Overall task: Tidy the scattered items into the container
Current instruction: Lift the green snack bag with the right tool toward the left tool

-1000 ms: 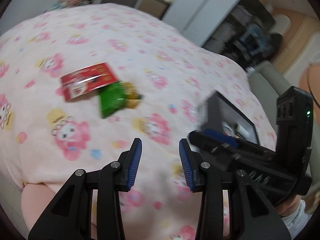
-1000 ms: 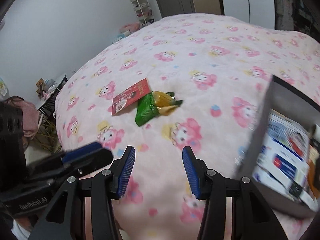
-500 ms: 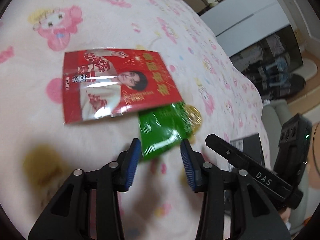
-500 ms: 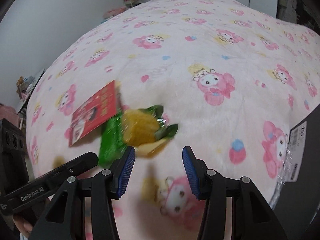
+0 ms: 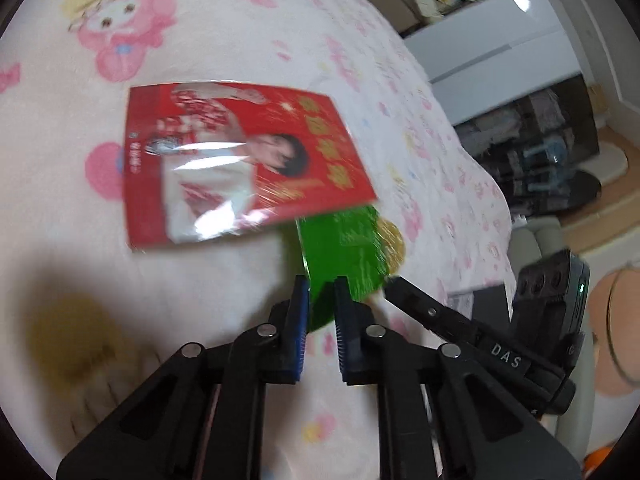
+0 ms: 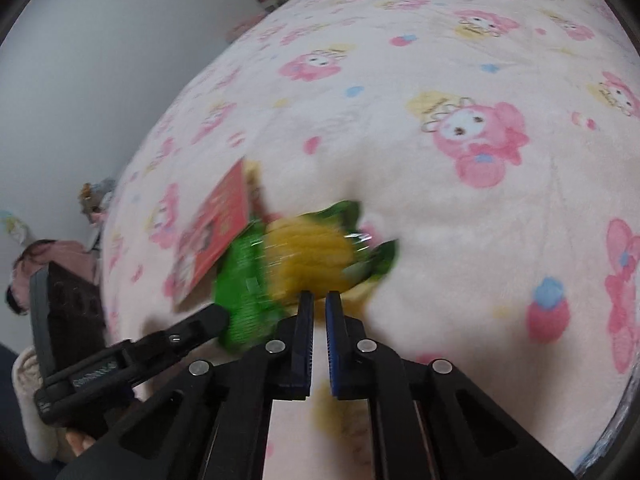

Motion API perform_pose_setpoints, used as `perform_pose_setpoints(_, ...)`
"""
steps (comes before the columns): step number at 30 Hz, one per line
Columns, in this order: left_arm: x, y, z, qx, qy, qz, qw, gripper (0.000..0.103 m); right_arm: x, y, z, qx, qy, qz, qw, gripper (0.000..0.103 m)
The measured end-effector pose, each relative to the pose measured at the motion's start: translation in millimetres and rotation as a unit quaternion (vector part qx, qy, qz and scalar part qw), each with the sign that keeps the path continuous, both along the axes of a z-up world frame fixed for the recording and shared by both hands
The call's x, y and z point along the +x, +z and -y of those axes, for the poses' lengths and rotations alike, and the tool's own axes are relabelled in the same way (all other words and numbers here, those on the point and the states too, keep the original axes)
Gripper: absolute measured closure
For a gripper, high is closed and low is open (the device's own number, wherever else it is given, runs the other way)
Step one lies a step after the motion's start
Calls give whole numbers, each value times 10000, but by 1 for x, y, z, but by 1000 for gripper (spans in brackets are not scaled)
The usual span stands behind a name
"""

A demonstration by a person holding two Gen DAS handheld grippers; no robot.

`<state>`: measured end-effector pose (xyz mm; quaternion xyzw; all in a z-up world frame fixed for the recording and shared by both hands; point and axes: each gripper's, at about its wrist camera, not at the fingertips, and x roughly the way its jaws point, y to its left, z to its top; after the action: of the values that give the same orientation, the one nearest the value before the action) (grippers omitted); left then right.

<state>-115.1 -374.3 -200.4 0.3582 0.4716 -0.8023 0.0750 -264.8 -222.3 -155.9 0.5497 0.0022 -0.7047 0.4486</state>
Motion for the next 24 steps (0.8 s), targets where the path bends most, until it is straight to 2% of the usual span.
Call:
perform_pose_setpoints(2,3,8,-19,-137,-263,47,9995,96,15,10,-5,-4,65,-142,9999,99)
perform_pose_setpoints(6,8,19,-56,-415,-721,53,9965,97,41,24,-21,-10,85,-249,9997,99)
perform_pose_setpoints(9,12,20,-66,-611,-702,167,9955,97,52,31,-29,119,66,-424,9990,99)
perform_pose_setpoints(12,16,15,-53,-431,-444,247,9978,96,50,35,-24,204,142,-608,9978,96)
perform_pose_setpoints(14,19,13,-38,-396,-174,251,9987,86,48,37,-17,313,183,-775,9963,93)
perform_pose_setpoints(16,19,8,-22,-121,14,106,9999,66,44,35,-8,454,165,-899,9948,79)
perform_pose_setpoints(17,15,4,-12,72,68,26,9999,61,42,33,-6,434,133,-862,9952,75)
perform_pose_setpoints(18,6,-3,-6,177,72,78,9998,50,39,31,-5,415,101,-825,9957,71)
perform_pose_setpoints(19,-3,-10,1,282,75,129,9995,47,36,28,-3,421,53,-769,9961,70)
perform_pose_setpoints(21,-18,-21,9,407,50,194,9990,49,31,21,-2,463,-51,-673,9966,70)
perform_pose_setpoints(22,-25,-25,11,421,23,206,9989,62,29,18,-2,499,-107,-631,9967,70)
perform_pose_setpoints(23,-30,-21,8,301,-14,176,9994,68,29,17,-4,506,-129,-610,9968,70)
perform_pose_setpoints(24,-34,-16,5,173,-56,139,9997,79,29,15,-7,517,-152,-590,9968,70)
